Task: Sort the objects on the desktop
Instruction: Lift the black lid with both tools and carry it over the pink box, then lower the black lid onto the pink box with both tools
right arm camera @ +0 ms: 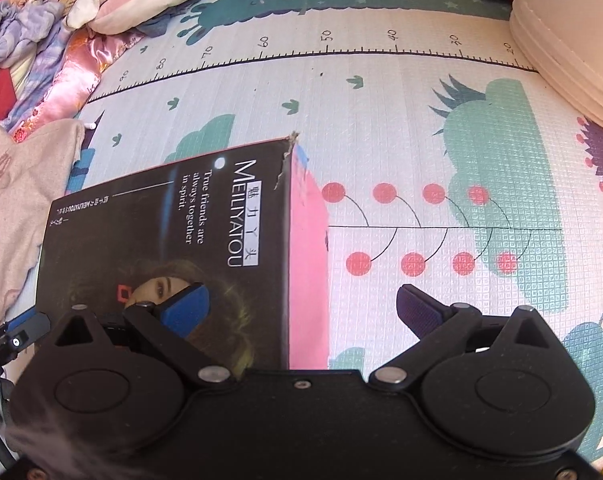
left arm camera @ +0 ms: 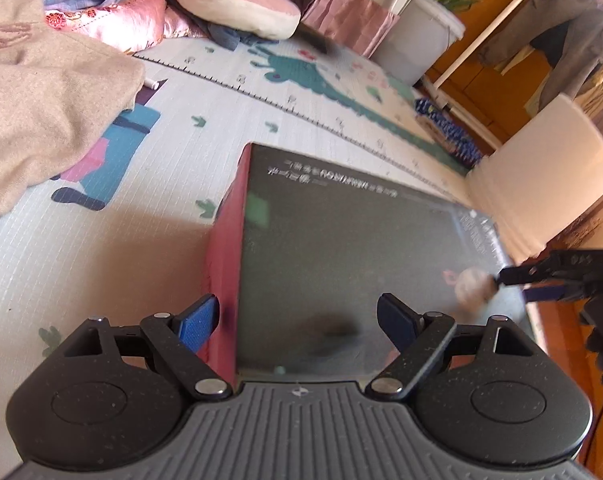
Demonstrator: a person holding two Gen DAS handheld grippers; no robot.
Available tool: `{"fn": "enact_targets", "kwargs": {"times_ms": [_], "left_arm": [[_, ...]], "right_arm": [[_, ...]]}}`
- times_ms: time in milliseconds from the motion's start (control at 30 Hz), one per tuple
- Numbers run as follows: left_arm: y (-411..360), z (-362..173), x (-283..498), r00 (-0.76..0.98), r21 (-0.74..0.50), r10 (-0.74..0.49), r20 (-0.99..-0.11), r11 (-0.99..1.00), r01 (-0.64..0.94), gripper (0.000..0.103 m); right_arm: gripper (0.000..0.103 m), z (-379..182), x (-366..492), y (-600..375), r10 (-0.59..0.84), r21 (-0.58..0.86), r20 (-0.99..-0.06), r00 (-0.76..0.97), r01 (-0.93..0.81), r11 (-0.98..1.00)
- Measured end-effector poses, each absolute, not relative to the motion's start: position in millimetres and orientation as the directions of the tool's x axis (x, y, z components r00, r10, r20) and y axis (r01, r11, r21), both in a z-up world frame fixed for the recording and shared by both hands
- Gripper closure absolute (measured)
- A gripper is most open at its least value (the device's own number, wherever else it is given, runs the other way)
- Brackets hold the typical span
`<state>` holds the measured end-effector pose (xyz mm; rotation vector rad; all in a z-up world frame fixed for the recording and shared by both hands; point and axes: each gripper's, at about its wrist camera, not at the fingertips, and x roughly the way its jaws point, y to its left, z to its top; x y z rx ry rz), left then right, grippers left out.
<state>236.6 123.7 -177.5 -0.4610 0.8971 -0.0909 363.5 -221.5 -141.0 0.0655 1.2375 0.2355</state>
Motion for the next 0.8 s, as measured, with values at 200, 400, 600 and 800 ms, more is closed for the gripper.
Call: {"fn": "enact_targets", "kwargs": {"times_ms": [200, 400, 600, 800], "left_arm": [[127, -170, 232, 0.682, -0.491, -0.313, -0.661, 0.868, -0.078, 0.016], [124, -165, 232, 0.702, -0.467, -0.289, -0.651, 0.882, -0.071, 0.016], [86, -151, 239, 0.727, -0.284, -0.237, -0.645, 0.957, 0.06, 0.016], [49, -161, 248, 0.691, -0.141, -0.201, -0.694, 0.98, 0.143, 0.016]], "right_arm": [[0.002, -143, 366, -234, 0.194, 0.173, -0.93, 0.313, -0.094, 0.98], [0.002, -158, 362, -239, 0.163, 0.147, -0.943, 0.289, -0.078, 0.986], [0.002, -160, 358, -230, 0.149, 0.107, -0.934, 0.326, -0.142, 0.984], [0.002, -153, 356, -216, 0.142, 0.054, -0.902, 0.407, -0.219, 0.974]]}}
